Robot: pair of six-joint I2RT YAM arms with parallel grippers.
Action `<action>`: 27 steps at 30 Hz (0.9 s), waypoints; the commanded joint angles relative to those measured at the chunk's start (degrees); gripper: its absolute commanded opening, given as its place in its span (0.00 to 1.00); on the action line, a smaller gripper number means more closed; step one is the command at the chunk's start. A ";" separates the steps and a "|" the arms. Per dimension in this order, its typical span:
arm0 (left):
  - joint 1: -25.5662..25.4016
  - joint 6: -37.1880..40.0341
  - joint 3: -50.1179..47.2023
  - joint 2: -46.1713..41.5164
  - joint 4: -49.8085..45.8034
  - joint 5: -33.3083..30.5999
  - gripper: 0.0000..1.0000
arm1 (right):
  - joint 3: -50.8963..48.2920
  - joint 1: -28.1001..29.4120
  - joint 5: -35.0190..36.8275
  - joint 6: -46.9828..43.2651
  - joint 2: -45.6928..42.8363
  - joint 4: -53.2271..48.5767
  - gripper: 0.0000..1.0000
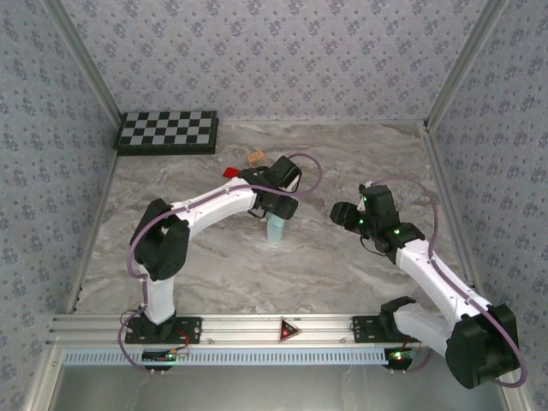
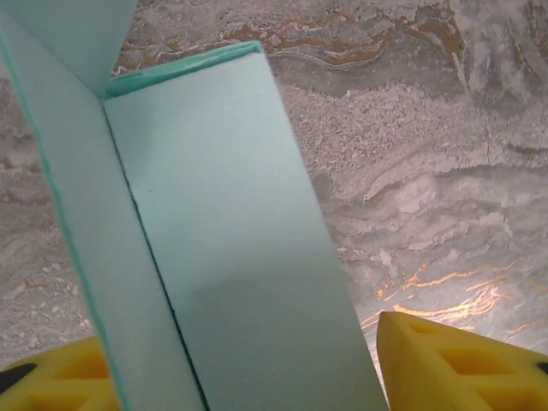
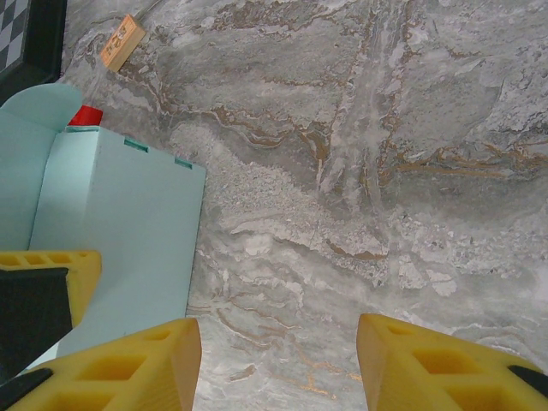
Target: Fold the paper box
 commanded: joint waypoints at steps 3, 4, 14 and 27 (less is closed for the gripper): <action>1.07 9.79 -0.14 -1.78 -3.00 -0.44 0.58 | -0.47 -0.42 -0.21 -0.52 0.25 0.63 0.53; 1.75 11.23 -0.33 -2.03 -3.00 0.67 0.58 | -0.53 -0.43 -0.24 -0.46 0.25 0.59 0.53; 7.94 24.91 -0.61 -2.40 -4.02 15.68 0.61 | -0.37 -0.62 -0.10 -0.70 0.26 0.32 0.53; 11.07 46.61 1.39 -1.13 -8.00 22.47 0.64 | -1.14 -0.92 0.16 -0.86 -0.80 -0.51 0.53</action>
